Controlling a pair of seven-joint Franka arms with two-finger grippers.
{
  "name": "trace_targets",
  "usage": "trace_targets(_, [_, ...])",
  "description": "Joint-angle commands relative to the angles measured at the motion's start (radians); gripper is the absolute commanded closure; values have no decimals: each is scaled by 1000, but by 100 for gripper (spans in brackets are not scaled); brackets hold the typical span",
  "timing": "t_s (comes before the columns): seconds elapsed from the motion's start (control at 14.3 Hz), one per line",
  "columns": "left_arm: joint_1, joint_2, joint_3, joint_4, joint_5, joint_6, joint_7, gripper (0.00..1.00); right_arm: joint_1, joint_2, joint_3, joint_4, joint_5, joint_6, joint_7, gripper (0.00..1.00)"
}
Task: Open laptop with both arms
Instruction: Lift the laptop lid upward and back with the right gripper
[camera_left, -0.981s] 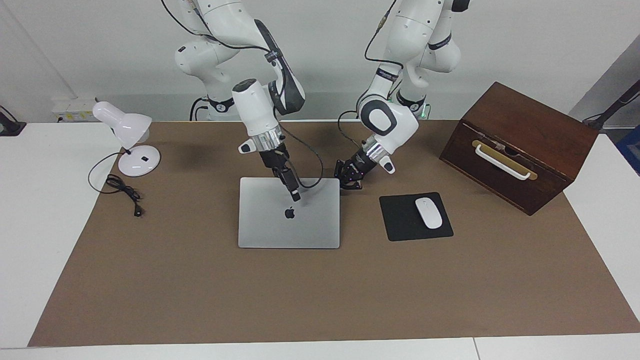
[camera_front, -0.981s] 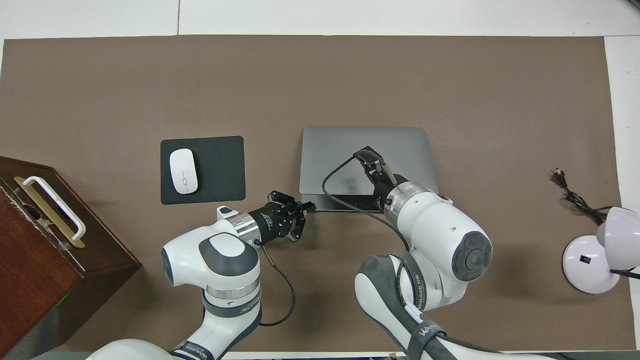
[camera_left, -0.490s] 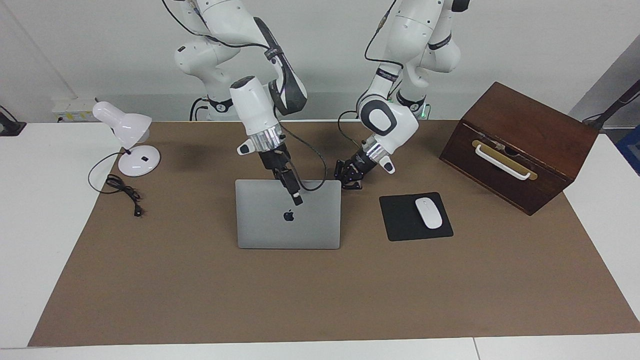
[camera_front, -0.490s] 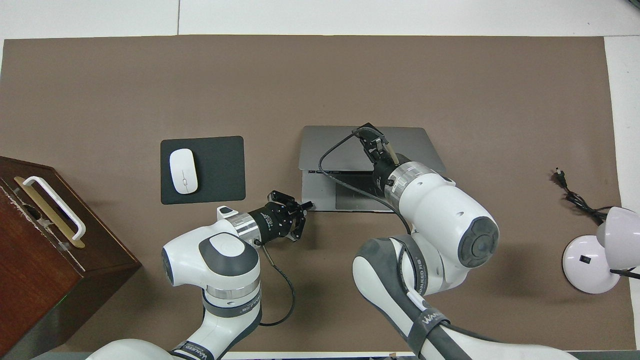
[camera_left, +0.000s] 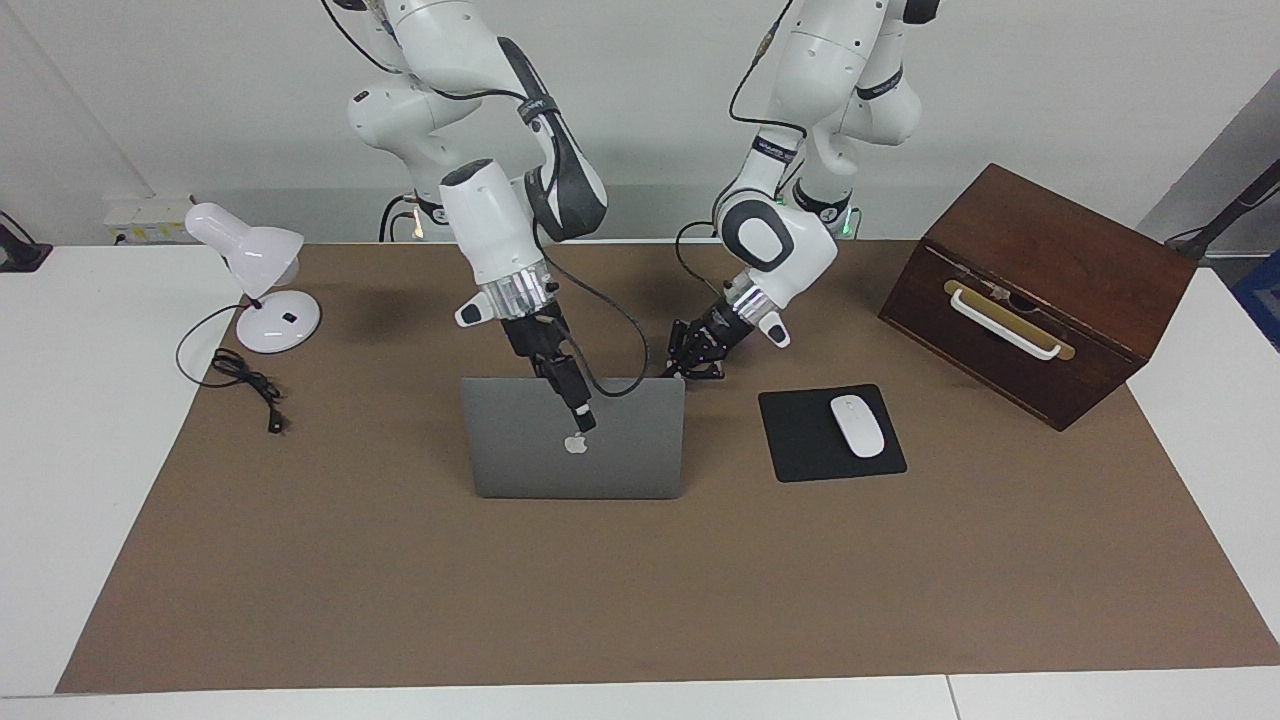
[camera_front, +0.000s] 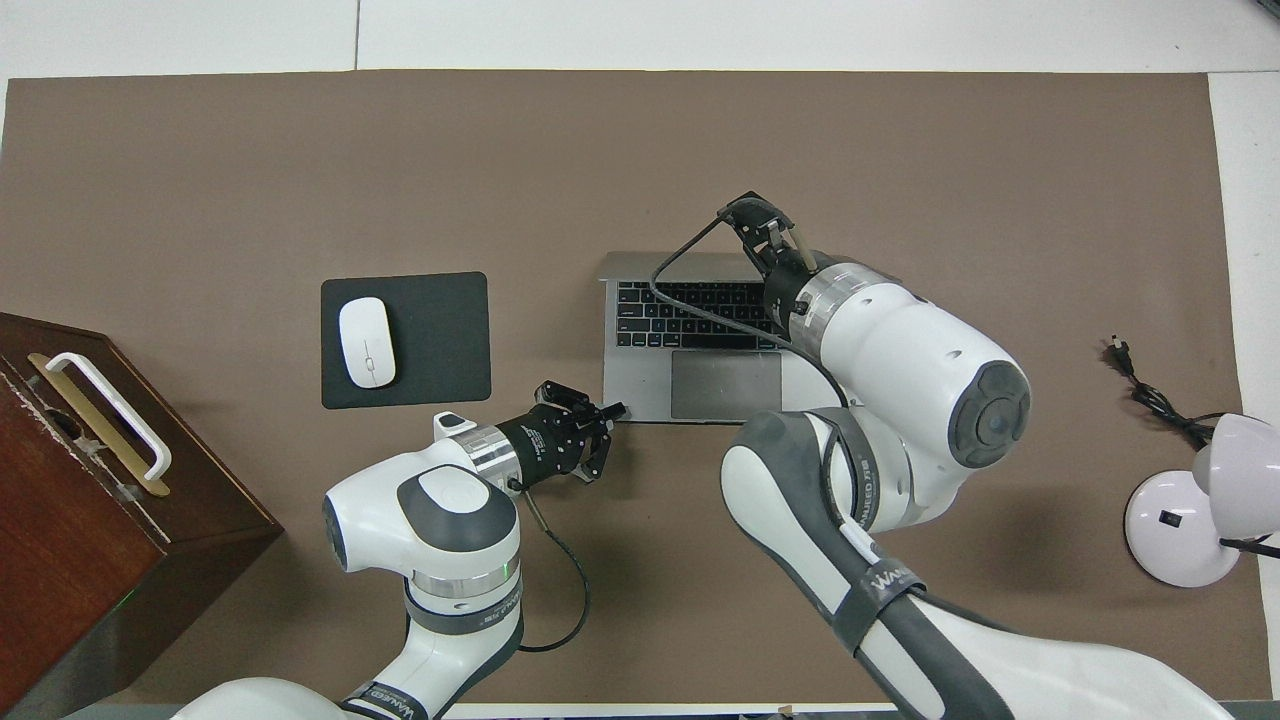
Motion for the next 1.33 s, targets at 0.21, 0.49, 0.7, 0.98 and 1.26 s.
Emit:
trace_targets(0.21, [6,49,11,24,-29,8,35,100,-64,62,3,117,32,-90,-84,0])
trace_targets(0.49, [8,49,11,24,-31,8,35,100,-95,76,3,160,26,-136,-113,0])
trace_targets(0.7, [8,49,11,24,-31,8,35,100,-107,85,3,180,24,-145,-127,0])
trace_targets(0.98, [8,49,11,24,-31,8,35,100,-130,93,3,203,24,-169,-149,0])
trace_targets(1.26, [8,49,11,24,-35,9,35,100,-150,101,3,220,24,-182,-163,0])
